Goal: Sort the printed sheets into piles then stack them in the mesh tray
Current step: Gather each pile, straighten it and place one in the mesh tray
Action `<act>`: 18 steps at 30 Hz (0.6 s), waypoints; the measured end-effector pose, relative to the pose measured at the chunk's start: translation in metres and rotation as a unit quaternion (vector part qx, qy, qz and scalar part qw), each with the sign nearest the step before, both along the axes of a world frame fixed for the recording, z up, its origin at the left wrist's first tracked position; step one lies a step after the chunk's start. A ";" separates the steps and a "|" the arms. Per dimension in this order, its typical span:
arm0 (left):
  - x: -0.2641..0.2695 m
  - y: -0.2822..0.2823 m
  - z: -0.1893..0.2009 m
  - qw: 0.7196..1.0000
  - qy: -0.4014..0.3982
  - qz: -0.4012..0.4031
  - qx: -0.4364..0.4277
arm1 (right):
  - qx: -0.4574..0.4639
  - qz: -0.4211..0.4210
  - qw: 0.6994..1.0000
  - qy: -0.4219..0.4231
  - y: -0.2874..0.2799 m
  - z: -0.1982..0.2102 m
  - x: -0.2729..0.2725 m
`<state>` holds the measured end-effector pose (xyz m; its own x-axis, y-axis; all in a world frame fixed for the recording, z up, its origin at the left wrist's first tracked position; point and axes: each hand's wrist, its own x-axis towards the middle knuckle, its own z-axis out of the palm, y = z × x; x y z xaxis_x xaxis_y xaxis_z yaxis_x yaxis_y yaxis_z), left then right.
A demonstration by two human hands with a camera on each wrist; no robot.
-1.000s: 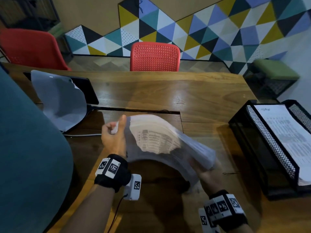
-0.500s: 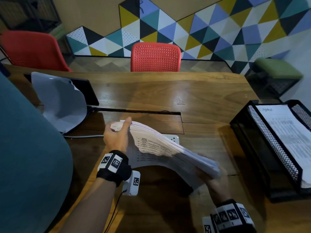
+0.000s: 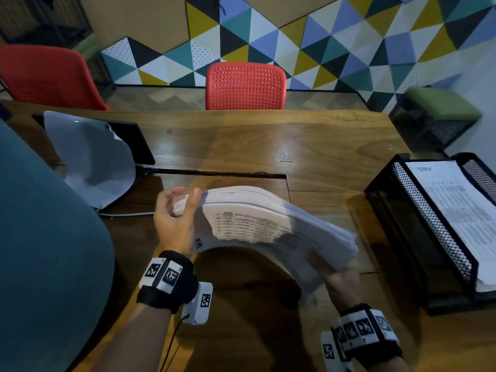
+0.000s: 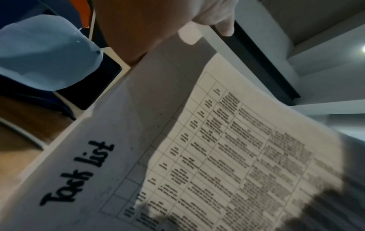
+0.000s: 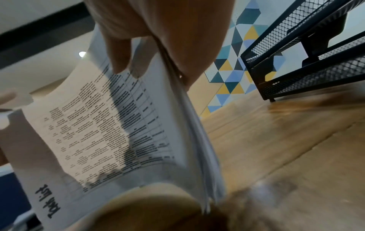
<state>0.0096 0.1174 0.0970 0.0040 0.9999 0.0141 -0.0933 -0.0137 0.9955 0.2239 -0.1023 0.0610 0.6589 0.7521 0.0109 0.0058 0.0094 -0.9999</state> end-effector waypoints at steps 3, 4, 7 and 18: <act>0.007 -0.002 -0.011 0.993 0.053 -0.046 -0.096 | -0.028 0.012 1.000 -0.004 0.010 0.000 -0.004; 0.010 -0.003 -0.014 0.990 0.058 -0.054 -0.121 | -0.036 0.007 0.999 -0.005 0.015 0.001 -0.006; 0.016 -0.003 -0.012 0.991 0.018 -0.012 -0.129 | -0.032 -0.001 0.999 -0.009 0.023 0.006 -0.003; 0.015 0.012 -0.013 0.996 0.001 0.048 -0.076 | 0.007 -0.031 0.997 -0.076 0.010 0.002 0.007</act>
<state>0.0250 0.1299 0.0838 -0.0926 0.9861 -0.1382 -0.0973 0.1292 0.9868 0.2305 -0.0925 0.0629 0.6935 0.7097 0.1239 0.1584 0.0175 -0.9872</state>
